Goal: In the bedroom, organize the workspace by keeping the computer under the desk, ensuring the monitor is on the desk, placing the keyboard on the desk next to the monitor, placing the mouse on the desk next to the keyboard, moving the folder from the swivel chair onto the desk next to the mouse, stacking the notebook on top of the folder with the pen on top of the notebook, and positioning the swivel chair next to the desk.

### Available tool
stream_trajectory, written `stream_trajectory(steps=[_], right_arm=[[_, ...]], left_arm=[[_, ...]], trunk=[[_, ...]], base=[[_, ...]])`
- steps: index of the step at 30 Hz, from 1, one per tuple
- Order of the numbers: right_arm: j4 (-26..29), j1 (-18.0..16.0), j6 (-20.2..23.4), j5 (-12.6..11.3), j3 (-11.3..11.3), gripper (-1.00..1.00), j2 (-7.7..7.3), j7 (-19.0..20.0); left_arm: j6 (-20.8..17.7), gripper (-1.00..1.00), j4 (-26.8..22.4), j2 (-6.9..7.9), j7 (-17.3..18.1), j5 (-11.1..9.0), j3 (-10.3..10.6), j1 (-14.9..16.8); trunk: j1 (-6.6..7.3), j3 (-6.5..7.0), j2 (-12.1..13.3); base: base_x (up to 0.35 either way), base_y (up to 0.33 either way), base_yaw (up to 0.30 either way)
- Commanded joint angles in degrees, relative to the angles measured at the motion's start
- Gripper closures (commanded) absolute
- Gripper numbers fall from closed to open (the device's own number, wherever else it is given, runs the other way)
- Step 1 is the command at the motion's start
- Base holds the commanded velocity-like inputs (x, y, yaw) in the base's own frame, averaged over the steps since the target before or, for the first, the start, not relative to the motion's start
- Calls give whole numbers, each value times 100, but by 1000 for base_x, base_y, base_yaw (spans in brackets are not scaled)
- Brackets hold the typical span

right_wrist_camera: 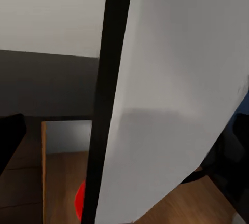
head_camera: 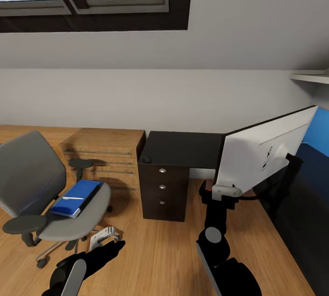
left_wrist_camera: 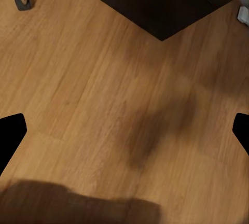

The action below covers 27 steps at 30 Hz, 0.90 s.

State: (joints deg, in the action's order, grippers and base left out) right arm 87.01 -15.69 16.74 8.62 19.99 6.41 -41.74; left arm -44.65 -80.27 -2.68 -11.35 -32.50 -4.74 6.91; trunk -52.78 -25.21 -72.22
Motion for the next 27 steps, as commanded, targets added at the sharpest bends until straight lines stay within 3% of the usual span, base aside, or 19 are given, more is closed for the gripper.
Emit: stream_trajectory(steps=[1,12,22,27], right_arm=[[-34,-4,53,75,5,-100,0,-18],[-106,-4,56,160,-33,-100,4,-38],[-113,-4,84,135,-331,-100,9,-315],[-163,-4,86,132,-363,-100,15,-334]], left_arm=[[-26,-100,-7,-7,-43,-58,-5,4],[-26,-100,-7,-13,-46,-67,8,4],[-26,-100,-7,-13,-26,-73,8,4],[-26,-100,-7,-13,-17,-73,8,4]], trunk=[[-2,-6,-3],[-2,-6,-3],[-2,-6,-3],[-2,-6,-3]], base=[[219,1,0],[49,0,0],[1,0,0],[0,0,0]])
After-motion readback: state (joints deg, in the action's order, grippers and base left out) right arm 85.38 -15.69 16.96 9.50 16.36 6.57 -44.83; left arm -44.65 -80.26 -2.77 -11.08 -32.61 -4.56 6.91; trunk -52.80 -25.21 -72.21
